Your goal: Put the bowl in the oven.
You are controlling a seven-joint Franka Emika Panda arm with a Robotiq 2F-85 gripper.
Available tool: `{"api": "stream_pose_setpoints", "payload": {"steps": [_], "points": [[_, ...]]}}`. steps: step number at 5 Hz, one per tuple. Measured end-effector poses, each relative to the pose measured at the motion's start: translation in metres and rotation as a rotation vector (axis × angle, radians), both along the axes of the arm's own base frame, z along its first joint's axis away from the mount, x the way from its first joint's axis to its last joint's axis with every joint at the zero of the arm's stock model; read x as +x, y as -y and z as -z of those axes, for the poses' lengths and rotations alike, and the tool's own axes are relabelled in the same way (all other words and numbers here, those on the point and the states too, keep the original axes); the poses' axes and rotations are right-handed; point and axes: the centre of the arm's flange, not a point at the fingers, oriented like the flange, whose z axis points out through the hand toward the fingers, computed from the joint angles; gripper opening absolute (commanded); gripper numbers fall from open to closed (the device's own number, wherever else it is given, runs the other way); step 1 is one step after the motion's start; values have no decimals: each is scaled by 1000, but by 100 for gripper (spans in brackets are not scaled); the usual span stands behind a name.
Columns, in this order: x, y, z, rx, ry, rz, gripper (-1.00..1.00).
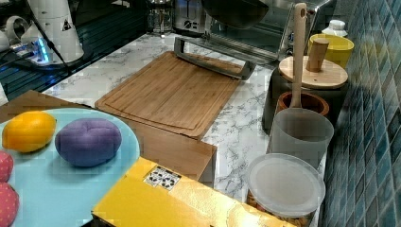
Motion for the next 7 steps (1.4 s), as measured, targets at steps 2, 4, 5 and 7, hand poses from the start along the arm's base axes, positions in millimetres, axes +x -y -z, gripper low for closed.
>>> {"api": "stream_pose_setpoints", "payload": {"steps": [2,4,5,7], "points": [[0,0,13,-1,3,-25,-100],[13,-8,35,88,150,-201,-100],[5,-20,57,114,162,-337,-100],[-34,-60,113,174,47,-455,-100]]}}
